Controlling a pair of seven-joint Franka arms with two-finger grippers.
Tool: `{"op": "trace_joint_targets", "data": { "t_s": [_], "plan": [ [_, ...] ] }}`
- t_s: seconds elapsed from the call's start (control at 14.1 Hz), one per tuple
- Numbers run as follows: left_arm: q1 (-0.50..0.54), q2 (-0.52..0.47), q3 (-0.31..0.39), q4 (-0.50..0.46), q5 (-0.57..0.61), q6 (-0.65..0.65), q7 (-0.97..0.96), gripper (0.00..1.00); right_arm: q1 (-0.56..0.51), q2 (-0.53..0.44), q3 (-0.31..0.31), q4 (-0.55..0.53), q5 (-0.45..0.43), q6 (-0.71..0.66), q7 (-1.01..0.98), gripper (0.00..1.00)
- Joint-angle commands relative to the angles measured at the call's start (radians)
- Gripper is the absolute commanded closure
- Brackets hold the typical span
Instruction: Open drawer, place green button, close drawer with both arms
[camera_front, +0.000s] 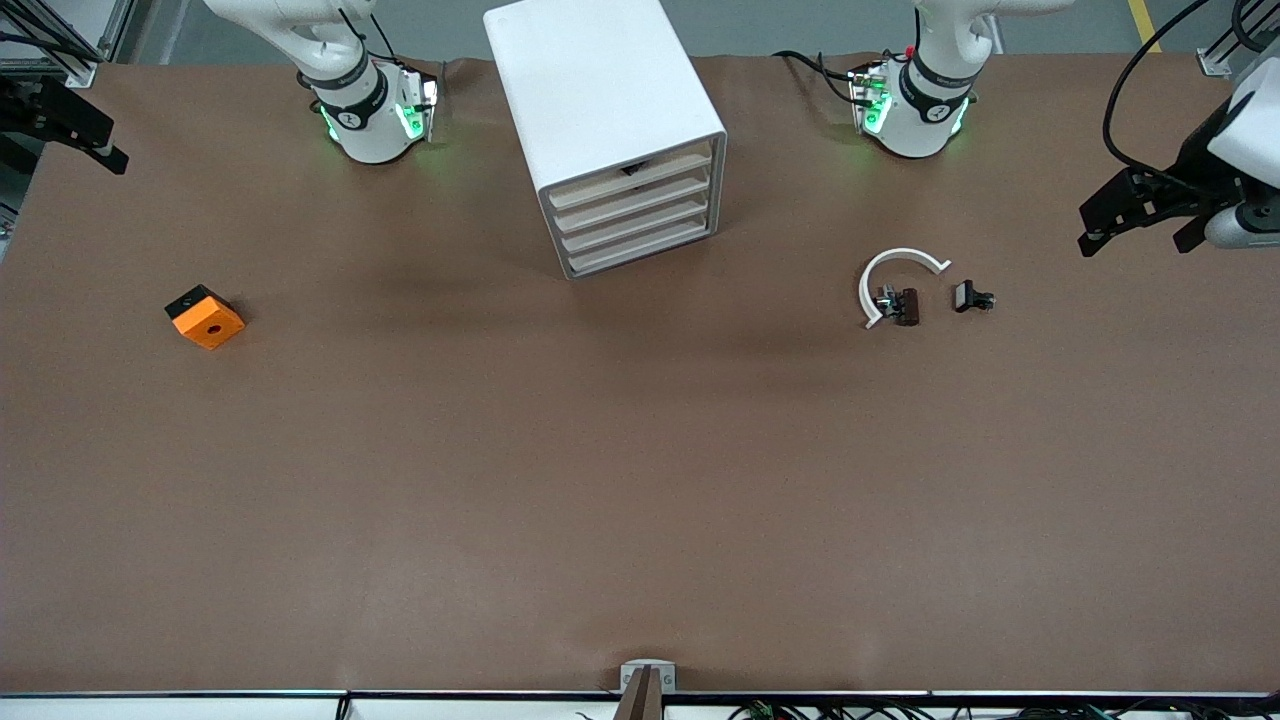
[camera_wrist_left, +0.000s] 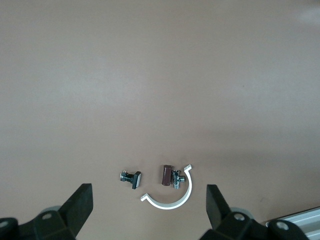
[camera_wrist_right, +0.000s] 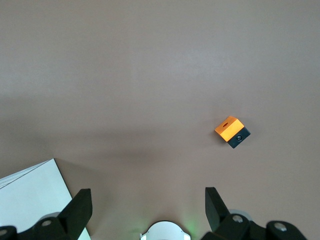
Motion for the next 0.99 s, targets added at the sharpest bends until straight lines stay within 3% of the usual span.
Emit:
{"op": "trace_joint_targets", "data": {
  "t_s": [0.0, 0.92],
  "plan": [
    [0.008, 0.008, 0.007, 0.023, -0.022, -0.011, 0.009, 0.0, -0.007, 0.0, -0.001, 0.007, 0.004, -0.014, 0.005, 0.0],
    [0.005, 0.013, 0.001, 0.019, -0.024, -0.028, 0.011, 0.0, -0.007, 0.002, -0.001, 0.003, 0.004, -0.014, 0.007, 0.0]
  ]
}}
